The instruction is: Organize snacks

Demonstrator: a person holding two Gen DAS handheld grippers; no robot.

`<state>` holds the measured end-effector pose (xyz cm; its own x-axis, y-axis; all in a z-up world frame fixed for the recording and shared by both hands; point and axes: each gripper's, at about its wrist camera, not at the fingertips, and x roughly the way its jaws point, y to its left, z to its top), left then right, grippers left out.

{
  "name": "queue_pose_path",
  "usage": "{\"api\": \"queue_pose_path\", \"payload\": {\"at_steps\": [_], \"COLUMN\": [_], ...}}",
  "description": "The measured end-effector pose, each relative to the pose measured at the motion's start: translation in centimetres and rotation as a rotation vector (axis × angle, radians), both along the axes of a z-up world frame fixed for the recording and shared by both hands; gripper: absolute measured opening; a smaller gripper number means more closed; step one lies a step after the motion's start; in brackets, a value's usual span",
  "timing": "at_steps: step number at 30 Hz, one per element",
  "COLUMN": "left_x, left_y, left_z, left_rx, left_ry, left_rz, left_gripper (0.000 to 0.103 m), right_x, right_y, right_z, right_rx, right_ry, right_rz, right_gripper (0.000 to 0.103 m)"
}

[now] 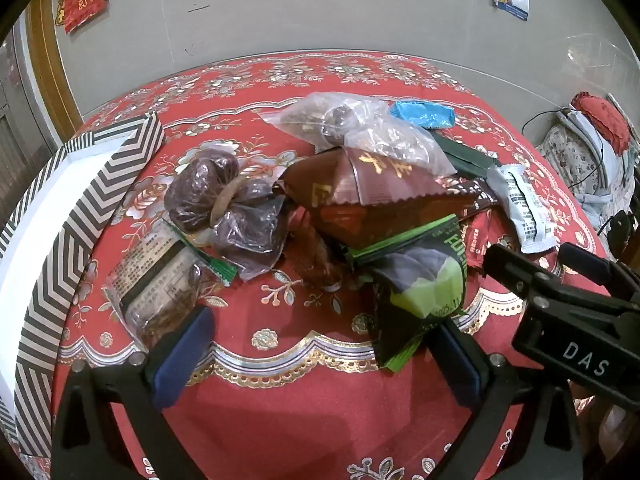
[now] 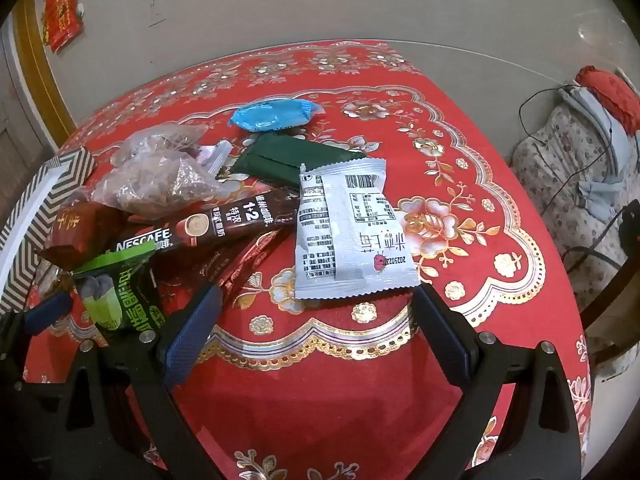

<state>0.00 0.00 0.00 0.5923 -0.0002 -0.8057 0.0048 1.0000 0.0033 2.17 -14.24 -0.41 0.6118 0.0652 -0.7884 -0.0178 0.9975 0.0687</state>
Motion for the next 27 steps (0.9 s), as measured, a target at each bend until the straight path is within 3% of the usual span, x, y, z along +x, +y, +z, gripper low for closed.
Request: {"api": "queue_pose_path", "payload": {"at_steps": [20, 24, 27], "left_x": [-0.3, -1.7, -4.0], "left_y": [0.3, 0.8, 0.3], "left_z": [-0.1, 0.5, 1.8], "left_rx": [-0.01, -0.103, -0.09], "left_ry": [-0.001, -0.033, -0.11], "left_rz": [-0.033, -0.082, -0.116], "left_gripper": [0.103, 0.103, 0.103], "right_x": [-0.1, -0.2, -0.5], "right_y": [-0.5, -0.9, -1.0], "right_z": [-0.1, 0.0, 0.5], "right_rx": [-0.001, 0.006, -0.003], "right_ry": [-0.002, -0.007, -0.037], "right_rz": [-0.026, -0.047, -0.06], "right_gripper": [0.096, 0.096, 0.096]}}
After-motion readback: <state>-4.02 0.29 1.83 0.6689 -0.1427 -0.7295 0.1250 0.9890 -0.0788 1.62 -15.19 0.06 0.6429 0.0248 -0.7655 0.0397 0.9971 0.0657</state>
